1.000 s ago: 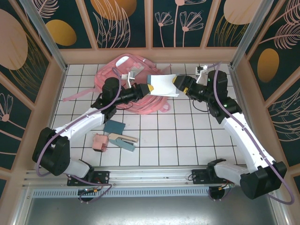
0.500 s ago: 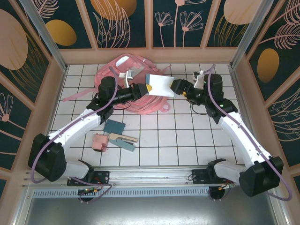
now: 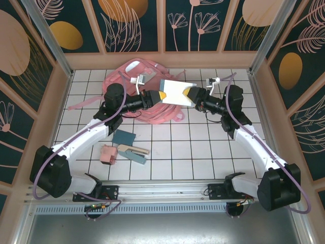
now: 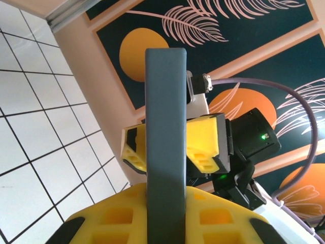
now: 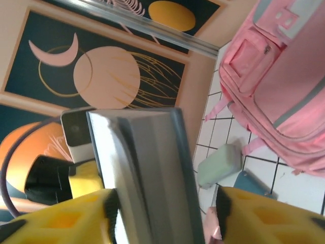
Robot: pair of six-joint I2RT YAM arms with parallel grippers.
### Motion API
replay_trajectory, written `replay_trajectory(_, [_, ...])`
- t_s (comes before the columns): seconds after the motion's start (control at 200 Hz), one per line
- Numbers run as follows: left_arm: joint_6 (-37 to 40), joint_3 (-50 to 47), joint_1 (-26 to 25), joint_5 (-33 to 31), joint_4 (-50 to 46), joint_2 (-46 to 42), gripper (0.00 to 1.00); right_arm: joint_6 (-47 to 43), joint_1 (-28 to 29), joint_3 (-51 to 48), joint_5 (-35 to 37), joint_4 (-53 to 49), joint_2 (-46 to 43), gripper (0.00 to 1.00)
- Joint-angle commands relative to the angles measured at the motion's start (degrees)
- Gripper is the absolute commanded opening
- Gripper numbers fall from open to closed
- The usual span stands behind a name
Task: Pack the student bag
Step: Pass the loose stationery, then open the student bag at the top-center of the table.
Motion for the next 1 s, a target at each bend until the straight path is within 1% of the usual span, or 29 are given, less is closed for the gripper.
replay_trajectory(0.0, [0.9, -0.1, -0.2, 2.2, 2.9, 0.5, 0.00, 2.0, -0.3, -0.7, -2.1, 6.6, -0.8, 0.37])
replay_trajectory(0.095, [4.1, 0.8, -0.2, 1.8, -1.6, 1.1, 0.00, -0.5, -0.5, 0.1, -0.9, 2.9, -1.3, 0.16])
replay_trajectory(0.16, [8.5, 2.5, -0.2, -0.1, -8.1, 1.8, 0.10, -3.1, -1.0, 0.6, 0.9, -0.9, -2.4, 0.04])
replay_trajectory(0.19, [11.1, 3.5, -0.1, -1.7, -11.7, 2.0, 0.17, -4.6, -1.2, 0.9, 2.0, -2.9, -3.0, 0.02])
replay_trajectory(0.205, [12.7, 4.2, -0.2, -2.8, -14.0, 2.1, 0.25, -5.5, -1.3, 1.0, 2.7, -4.2, -3.2, 0.00])
replay_trajectory(0.24, [16.7, 6.0, -0.1, -6.1, -19.4, 2.5, 0.41, -7.9, -1.5, 1.7, 5.0, -7.8, -4.1, 0.00])
replay_trajectory(0.265, [19.8, 7.5, -0.2, -9.1, -23.4, 2.8, 0.50, -9.8, -1.5, 2.3, 7.4, -11.2, -4.7, 0.00])
replay_trajectory(0.3, [23.5, 9.4, -0.2, -13.6, -28.1, 3.1, 0.56, -12.7, -1.6, 3.2, 11.9, -16.3, -5.5, 0.00])
replay_trajectory(0.36, [29.8, 11.7, -0.2, -21.1, -33.7, 4.1, 0.63, -16.4, -2.0, 4.6, 19.1, -24.1, -6.2, 0.00])
replay_trajectory(0.42, [35.0, 14.5, -0.2, -28.0, -38.8, 6.7, 0.67, -18.2, -2.7, 4.1, 20.5, -26.4, -6.6, 0.00])
replay_trajectory(0.49, [39.7, 18.0, -0.7, -33.6, -43.5, 11.0, 0.70, -18.7, -3.2, 2.4, 20.8, -26.6, -7.4, 0.00])
replay_trajectory(0.651, [47.3, 26.4, -3.7, -45.3, -49.2, 23.0, 0.74, -20.2, -4.3, 0.1, 22.0, -27.5, -8.6, 0.00])
replay_trajectory(0.786, [50.9, 33.3, -4.0, -50.6, -50.0, 31.7, 0.77, -21.8, -6.5, -0.1, 20.6, -28.5, -9.2, 0.00])
replay_trajectory(0.921, [55.6, 40.7, -4.0, -52.4, -51.4, 39.7, 0.83, -23.6, -8.5, 0.0, 19.4, -29.7, -9.6, 0.00])
replay_trajectory(0.991, [57.3, 43.8, -4.0, -53.4, -52.4, 42.9, 0.85, -24.1, -9.1, -0.2, 19.1, -30.2, -9.9, 0.00])
